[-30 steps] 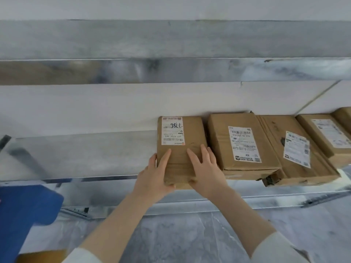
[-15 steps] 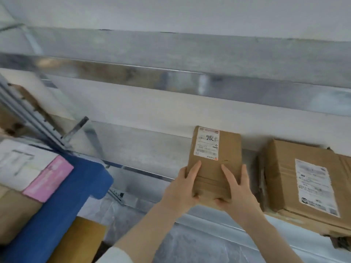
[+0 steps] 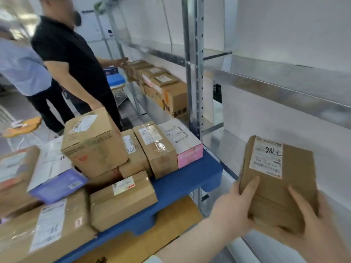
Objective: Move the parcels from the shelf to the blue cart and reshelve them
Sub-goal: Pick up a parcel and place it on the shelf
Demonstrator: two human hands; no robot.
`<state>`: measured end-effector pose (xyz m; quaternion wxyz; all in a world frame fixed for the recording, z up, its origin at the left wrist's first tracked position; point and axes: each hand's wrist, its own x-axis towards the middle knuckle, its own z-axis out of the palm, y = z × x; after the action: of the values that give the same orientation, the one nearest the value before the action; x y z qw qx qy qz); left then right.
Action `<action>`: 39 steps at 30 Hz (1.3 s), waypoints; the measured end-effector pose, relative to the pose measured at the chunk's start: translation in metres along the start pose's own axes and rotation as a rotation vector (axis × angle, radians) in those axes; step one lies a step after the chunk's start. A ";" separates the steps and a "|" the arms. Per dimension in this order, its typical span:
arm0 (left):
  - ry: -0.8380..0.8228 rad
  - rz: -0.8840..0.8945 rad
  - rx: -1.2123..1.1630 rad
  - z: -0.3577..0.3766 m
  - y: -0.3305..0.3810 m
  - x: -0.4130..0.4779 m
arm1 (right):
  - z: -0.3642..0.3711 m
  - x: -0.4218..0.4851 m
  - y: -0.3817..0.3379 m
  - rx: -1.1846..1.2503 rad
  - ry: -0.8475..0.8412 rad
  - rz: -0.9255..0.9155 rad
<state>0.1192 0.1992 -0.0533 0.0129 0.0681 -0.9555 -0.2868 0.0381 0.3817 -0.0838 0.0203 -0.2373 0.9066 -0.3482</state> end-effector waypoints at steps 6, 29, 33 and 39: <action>0.259 -0.187 0.026 -0.082 -0.042 -0.038 | 0.026 0.054 -0.102 0.108 -0.137 -0.199; 0.488 -0.746 -0.036 -0.182 -0.196 -0.043 | 0.172 0.216 -0.284 -0.128 -0.624 -0.670; 0.554 -0.830 -0.001 -0.180 -0.201 -0.037 | 0.182 0.226 -0.293 -0.129 -0.646 -0.695; 0.650 -0.928 0.130 -0.174 -0.199 -0.039 | 0.189 0.239 -0.296 -0.075 -0.660 -0.726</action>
<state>0.1934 -0.0548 -0.0165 0.1748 0.5663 -0.7879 -0.1675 -0.0120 -0.0328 -0.0064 0.1752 -0.6364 0.7224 -0.2059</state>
